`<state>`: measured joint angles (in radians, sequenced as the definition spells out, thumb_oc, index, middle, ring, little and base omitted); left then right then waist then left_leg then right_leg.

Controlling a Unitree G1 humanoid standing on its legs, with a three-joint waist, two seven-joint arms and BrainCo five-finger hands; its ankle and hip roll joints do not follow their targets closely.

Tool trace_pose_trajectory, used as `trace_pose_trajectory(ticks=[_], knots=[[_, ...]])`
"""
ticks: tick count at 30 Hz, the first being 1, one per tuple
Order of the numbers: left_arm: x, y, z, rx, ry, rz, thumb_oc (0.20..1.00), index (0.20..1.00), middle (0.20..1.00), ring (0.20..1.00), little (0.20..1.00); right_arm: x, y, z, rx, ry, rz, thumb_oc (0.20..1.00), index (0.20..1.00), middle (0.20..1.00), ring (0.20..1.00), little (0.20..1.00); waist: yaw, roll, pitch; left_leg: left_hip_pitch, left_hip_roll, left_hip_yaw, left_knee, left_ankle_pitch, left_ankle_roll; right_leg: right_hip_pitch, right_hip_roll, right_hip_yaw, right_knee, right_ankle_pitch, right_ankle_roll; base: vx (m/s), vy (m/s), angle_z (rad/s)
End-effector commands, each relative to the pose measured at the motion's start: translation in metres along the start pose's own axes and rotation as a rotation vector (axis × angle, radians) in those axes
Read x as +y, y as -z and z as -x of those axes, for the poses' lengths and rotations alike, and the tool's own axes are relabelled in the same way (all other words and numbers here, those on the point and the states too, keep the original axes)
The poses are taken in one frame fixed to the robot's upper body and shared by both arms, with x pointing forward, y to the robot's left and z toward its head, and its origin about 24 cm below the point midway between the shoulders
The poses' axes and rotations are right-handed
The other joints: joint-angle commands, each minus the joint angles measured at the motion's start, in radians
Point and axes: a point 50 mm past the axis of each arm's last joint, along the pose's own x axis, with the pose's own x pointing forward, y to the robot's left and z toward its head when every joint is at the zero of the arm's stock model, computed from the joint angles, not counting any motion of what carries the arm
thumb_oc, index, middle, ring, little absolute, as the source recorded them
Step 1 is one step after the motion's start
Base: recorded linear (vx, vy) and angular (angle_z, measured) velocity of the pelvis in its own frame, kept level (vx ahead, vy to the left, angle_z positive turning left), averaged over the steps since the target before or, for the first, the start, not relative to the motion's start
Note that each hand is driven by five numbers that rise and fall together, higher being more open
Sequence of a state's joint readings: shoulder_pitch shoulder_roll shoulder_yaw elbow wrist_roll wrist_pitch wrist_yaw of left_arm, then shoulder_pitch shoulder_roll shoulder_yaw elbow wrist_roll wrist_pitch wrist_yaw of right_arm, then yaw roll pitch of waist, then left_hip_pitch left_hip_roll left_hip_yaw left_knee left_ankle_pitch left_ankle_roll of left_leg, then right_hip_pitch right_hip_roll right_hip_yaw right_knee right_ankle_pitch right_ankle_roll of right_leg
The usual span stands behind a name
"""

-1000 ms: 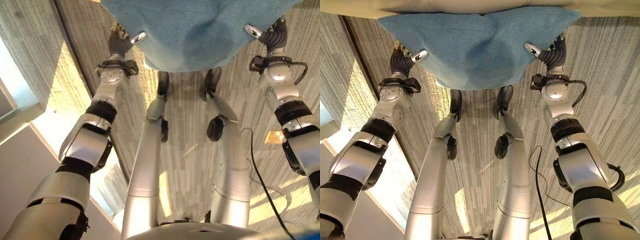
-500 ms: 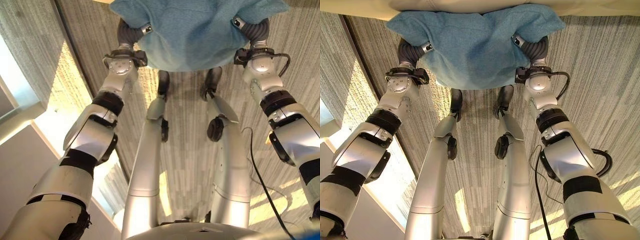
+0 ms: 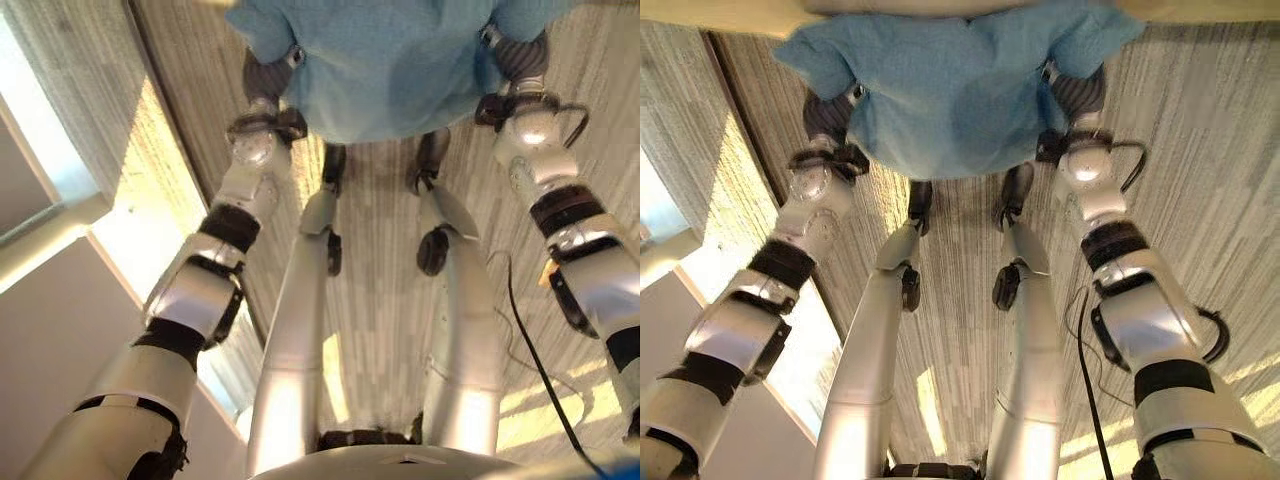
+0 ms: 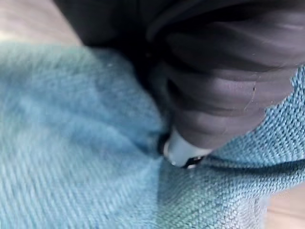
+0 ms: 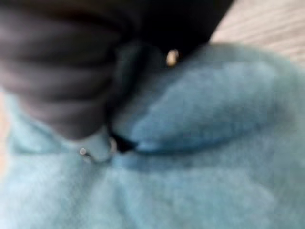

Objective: Pick up all the scattered cushions and arrange them neatly on the sofa.

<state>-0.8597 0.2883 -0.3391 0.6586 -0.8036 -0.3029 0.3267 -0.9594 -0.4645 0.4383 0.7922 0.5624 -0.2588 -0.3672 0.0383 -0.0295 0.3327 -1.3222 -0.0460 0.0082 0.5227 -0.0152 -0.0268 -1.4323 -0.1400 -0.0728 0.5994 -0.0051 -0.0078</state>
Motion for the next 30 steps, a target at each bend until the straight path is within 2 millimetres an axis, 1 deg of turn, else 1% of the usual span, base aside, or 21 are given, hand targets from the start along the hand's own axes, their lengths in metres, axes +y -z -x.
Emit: trace_pose_trajectory(ticks=[1, 3, 4, 6, 7, 8, 11, 12, 16, 18, 19, 22, 23, 25, 26, 27, 28, 30], knots=[[-0.067, -0.017, 0.018, -0.178, 0.291, 0.120, 0.200, 0.200, 0.200, 0.200, 0.200, 0.082, -0.045, 0.025, -0.272, -0.293, -0.132, 0.200, 0.200, 0.200, 0.200, 0.200, -0.027, 0.003, -0.082, 0.170, -0.038, -0.101, -0.078, -0.042, -0.001, 0.235, -0.004, -0.015, -0.095, -0.027, 0.116, -0.02, -0.081, 0.06], [-0.061, -0.012, 0.026, -0.176, 0.301, 0.114, 0.200, 0.200, 0.200, 0.200, 0.200, 0.075, -0.034, 0.033, -0.263, -0.296, -0.131, 0.200, 0.200, 0.200, 0.200, 0.200, -0.026, 0.001, -0.080, 0.272, -0.040, -0.110, -0.132, -0.036, -0.006, 0.336, -0.006, -0.020, -0.149, -0.022, 0.118, 0.01, -0.069, 0.03], [-0.058, -0.006, 0.031, -0.158, 0.305, 0.120, 0.200, 0.200, 0.200, 0.200, 0.200, 0.072, -0.026, 0.039, -0.248, -0.297, -0.116, 0.200, 0.200, 0.200, 0.200, 0.200, -0.026, 0.000, -0.081, 0.325, -0.042, -0.112, -0.159, -0.034, -0.009, 0.389, -0.008, -0.029, -0.181, -0.018, 0.119, 0.01, -0.064, 0.02], [-0.052, 0.000, 0.040, -0.148, 0.314, 0.120, 0.200, 0.200, 0.200, 0.200, 0.200, 0.065, -0.012, 0.048, -0.216, -0.291, -0.107, 0.200, 0.200, 0.200, 0.200, 0.200, -0.023, -0.003, -0.089, 0.425, -0.040, -0.116, -0.209, -0.028, -0.012, 0.491, -0.009, -0.038, -0.233, -0.011, 0.122, -0.04, -0.051, -0.03], [-0.048, 0.005, 0.044, -0.134, 0.314, 0.117, 0.200, 0.200, 0.200, 0.200, 0.200, 0.061, -0.006, 0.052, -0.202, -0.284, -0.106, 0.200, 0.200, 0.200, 0.200, 0.200, -0.025, -0.004, -0.087, 0.465, -0.044, -0.115, -0.236, 0.008, -0.011, 0.536, -0.016, -0.051, -0.270, 0.025, 0.119, -0.04, -0.050, -0.05], [-0.040, 0.013, 0.053, -0.110, 0.320, 0.109, 0.200, 0.200, 0.200, 0.200, 0.200, 0.055, 0.006, 0.060, -0.169, -0.280, -0.093, 0.200, 0.200, 0.200, 0.200, 0.200, -0.024, -0.005, -0.093, 0.563, -0.040, -0.117, -0.277, 0.012, -0.012, 0.646, -0.018, -0.060, -0.323, 0.030, 0.120, 0.00, -0.045, -0.05], [-0.022, 0.026, 0.065, -0.065, 0.288, 0.108, 0.200, 0.200, 0.200, 0.200, 0.200, 0.049, 0.022, 0.075, -0.124, -0.271, -0.083, 0.200, 0.200, 0.200, 0.200, 0.200, -0.021, -0.008, -0.107, 0.714, -0.028, -0.121, -0.329, 0.015, -0.012, 0.806, -0.017, -0.072, -0.382, 0.033, 0.126, 0.11, -0.056, -0.02], [-0.011, 0.032, 0.075, -0.046, 0.267, 0.103, 0.200, 0.200, 0.200, 0.200, 0.200, 0.045, 0.032, 0.086, -0.086, -0.268, -0.090, 0.200, 0.200, 0.200, 0.200, 0.200, -0.020, -0.008, -0.124, 0.798, -0.019, -0.120, -0.361, 0.017, -0.013, 0.902, -0.015, -0.083, -0.416, 0.032, 0.127, 0.19, -0.047, -0.03], [0.006, 0.044, 0.095, 0.007, 0.252, 0.078, 0.200, 0.200, 0.200, 0.200, 0.200, 0.041, 0.049, 0.109, -0.024, -0.299, -0.068, 0.200, 0.200, 0.200, 0.200, 0.200, -0.022, -0.004, -0.170, 0.950, -0.007, -0.122, -0.426, 0.019, -0.008, 1.065, -0.004, -0.087, -0.486, 0.032, 0.127, 0.19, -0.043, -0.05], [0.016, 0.050, 0.102, 0.043, 0.227, 0.066, 0.200, 0.200, 0.200, 0.200, 0.200, 0.037, 0.055, 0.116, -0.003, -0.304, -0.046, 0.200, 0.200, 0.200, 0.200, 0.200, -0.023, -0.002, -0.194, 1.018, 0.004, -0.125, -0.450, 0.013, -0.006, 1.129, 0.003, -0.076, -0.506, 0.026, 0.126, 0.22, -0.079, 0.11], [0.024, 0.056, 0.109, 0.075, 0.217, 0.045, 0.200, 0.200, 0.200, 0.200, 0.200, 0.030, 0.061, 0.124, 0.024, -0.308, -0.007, 0.200, 0.200, 0.200, 0.200, 0.200, -0.026, 0.000, -0.220, 1.065, 0.015, -0.125, -0.471, 0.012, -0.004, 1.170, 0.011, -0.069, -0.520, 0.018, 0.124, 0.24, -0.101, 0.03], [0.035, 0.064, 0.119, 0.121, 0.187, 0.020, 0.200, 0.200, 0.200, 0.200, 0.200, 0.023, 0.071, 0.135, 0.068, -0.308, 0.027, 0.200, 0.200, 0.200, 0.200, 0.200, -0.028, 0.001, -0.246, 1.147, 0.035, -0.123, -0.499, 0.007, -0.006, 1.238, 0.029, -0.057, -0.535, 0.002, 0.117, 0.16, -0.107, -0.08], [0.035, 0.064, 0.119, 0.122, 0.187, 0.020, 0.200, 0.200, 0.200, 0.200, 0.200, 0.023, 0.071, 0.135, 0.069, -0.308, 0.027, 0.200, 0.200, 0.200, 0.200, 0.200, -0.027, 0.001, -0.244, 1.152, 0.036, -0.123, -0.502, 0.008, -0.007, 1.242, 0.030, -0.056, -0.536, 0.002, 0.117, 0.13, -0.138, -0.05], [0.045, 0.074, 0.130, 0.175, 0.157, 0.004, 0.200, 0.200, 0.200, 0.200, 0.200, 0.014, 0.079, 0.145, 0.101, -0.297, 0.067, 0.200, 0.200, 0.200, 0.200, 0.200, -0.030, -0.002, -0.267, 1.202, 0.062, -0.120, -0.520, 0.008, -0.019, 1.292, 0.052, -0.051, -0.554, -0.016, 0.108, 0.13, -0.177, -0.05], [0.046, 0.077, 0.131, 0.189, 0.153, 0.000, 0.200, 0.200, 0.200, 0.200, 0.200, 0.009, 0.080, 0.147, 0.105, -0.283, 0.078, 0.200, 0.200, 0.200, 0.200, 0.200, -0.033, -0.003, -0.267, 1.205, 0.072, -0.119, -0.517, 0.013, -0.031, 1.306, 0.060, -0.049, -0.565, -0.022, 0.106, 0.03, -0.231, -0.04], [0.048, 0.079, 0.131, 0.197, 0.143, -0.006, 0.200, 0.200, 0.200, 0.200, 0.200, 0.001, 0.083, 0.149, 0.115, -0.249, 0.095, 0.200, 0.200, 0.200, 0.200, 0.200, -0.043, -0.013, -0.266, 1.180, 0.089, -0.119, -0.496, 0.033, -0.059, 1.321, 0.077, -0.045, -0.590, -0.022, 0.100, -0.01, -0.287, 0.04], [0.050, 0.083, 0.132, 0.213, 0.138, -0.007, 0.200, 0.200, 0.200, 0.200, 0.200, -0.006, 0.085, 0.150, 0.124, -0.227, 0.111, 0.200, 0.200, 0.200, 0.200, 0.200, -0.049, -0.023, -0.272, 1.158, 0.095, -0.118, -0.452, 0.034, -0.063, 1.339, 0.090, -0.045, -0.629, -0.014, 0.093, 0.01, -0.255, 0.12], [0.052, 0.086, 0.134, 0.228, 0.117, 0.005, 0.200, 0.200, 0.200, 0.200, 0.200, -0.011, 0.088, 0.153, 0.140, -0.218, 0.124, 0.200, 0.200, 0.200, 0.200, 0.200, -0.057, -0.030, -0.277, 1.143, 0.089, -0.114, -0.409, 0.027, -0.061, 1.360, 0.081, -0.053, -0.653, -0.003, 0.094, 0.03, -0.098, 0.11]])
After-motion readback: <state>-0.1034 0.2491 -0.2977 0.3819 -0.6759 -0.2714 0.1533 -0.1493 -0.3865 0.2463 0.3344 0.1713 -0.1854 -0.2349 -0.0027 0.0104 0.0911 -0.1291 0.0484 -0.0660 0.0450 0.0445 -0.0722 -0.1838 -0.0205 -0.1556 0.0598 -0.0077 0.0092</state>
